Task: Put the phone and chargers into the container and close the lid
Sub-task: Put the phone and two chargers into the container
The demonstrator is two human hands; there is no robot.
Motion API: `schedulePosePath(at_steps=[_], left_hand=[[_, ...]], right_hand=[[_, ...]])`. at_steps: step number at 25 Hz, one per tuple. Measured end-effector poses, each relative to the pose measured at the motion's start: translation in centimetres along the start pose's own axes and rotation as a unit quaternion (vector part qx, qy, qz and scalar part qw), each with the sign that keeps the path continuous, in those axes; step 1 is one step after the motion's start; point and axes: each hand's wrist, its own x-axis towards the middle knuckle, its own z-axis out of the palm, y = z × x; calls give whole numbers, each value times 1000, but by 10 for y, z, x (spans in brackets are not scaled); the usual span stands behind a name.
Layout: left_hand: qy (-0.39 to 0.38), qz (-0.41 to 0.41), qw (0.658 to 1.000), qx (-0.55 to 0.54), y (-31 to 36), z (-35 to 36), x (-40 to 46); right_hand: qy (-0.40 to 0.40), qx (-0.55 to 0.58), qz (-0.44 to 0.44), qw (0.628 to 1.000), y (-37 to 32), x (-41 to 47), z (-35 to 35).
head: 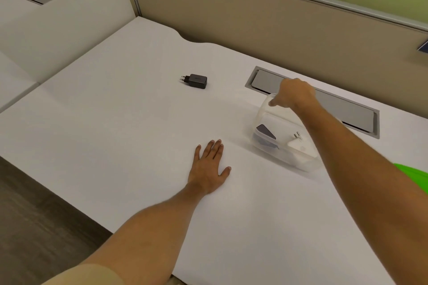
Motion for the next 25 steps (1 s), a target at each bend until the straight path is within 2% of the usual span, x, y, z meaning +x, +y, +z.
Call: schedulePosePath(at_steps=[5, 9, 17, 25], left_hand=[[-1, 2, 1000, -8, 0, -2, 0], [-3, 3, 1000, -13, 0, -3, 0], [-17, -1, 1000, -9, -1, -3, 1], [-21, -1, 1000, -15, 0, -2, 2]], right_hand=[[2, -14, -105, 994, -83, -1, 13], [-11, -6, -154, 988, -129, 5, 33], [8, -12, -204, 979, -159, 29, 53], [19, 34, -216, 976, -179, 53, 61]])
